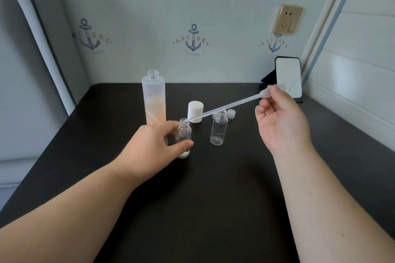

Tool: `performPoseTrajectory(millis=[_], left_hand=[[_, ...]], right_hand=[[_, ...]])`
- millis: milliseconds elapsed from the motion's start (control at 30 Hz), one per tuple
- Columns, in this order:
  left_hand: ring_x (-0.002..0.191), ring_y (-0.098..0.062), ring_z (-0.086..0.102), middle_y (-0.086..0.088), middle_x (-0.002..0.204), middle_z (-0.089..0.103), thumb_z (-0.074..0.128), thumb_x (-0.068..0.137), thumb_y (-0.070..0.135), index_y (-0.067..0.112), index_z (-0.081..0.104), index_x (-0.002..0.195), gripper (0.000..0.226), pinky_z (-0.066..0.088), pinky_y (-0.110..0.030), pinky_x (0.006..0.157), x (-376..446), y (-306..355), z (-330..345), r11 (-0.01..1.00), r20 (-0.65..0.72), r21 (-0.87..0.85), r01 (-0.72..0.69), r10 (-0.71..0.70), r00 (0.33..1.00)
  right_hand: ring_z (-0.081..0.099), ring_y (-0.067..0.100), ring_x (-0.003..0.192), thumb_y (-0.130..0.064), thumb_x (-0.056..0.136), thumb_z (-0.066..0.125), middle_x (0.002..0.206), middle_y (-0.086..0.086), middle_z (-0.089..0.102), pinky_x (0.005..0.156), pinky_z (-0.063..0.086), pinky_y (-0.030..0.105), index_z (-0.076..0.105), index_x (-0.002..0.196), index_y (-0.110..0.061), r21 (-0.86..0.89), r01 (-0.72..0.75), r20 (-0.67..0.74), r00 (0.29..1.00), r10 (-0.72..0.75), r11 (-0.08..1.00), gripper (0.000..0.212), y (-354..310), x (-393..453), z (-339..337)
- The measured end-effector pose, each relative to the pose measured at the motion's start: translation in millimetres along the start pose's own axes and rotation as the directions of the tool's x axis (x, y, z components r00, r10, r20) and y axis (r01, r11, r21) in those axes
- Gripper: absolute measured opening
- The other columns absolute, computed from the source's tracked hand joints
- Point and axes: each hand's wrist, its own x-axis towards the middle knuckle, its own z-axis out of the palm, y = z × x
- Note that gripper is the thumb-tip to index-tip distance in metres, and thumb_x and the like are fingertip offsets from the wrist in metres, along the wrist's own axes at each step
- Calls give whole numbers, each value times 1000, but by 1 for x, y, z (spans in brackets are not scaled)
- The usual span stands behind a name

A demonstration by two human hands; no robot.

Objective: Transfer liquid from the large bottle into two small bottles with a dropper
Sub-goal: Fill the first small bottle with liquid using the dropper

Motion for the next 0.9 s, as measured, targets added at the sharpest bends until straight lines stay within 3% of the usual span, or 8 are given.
performPoseTrajectory(millis=[433,900], left_hand=[[62,-4,51,26,71,58,70,82,53,31,64,81,23,42,-15,57,0,0,-1,1000,4,-10,0,0,1000],[64,-1,53,29,71,58,67,81,57,30,67,86,27,42,-13,59,0,0,-1,1000,5,-8,-11,11,1000]], right_hand=[[58,8,64,-10,97,63,78,-1,69,64,49,20,76,70,-20,-34,13,42,999,-11,999,32,-1,-1,2],[56,10,62,-6,96,64,76,3,68,62,48,20,77,74,-17,-9,5,13,1000,-5,1000,28,-2,0,2]])
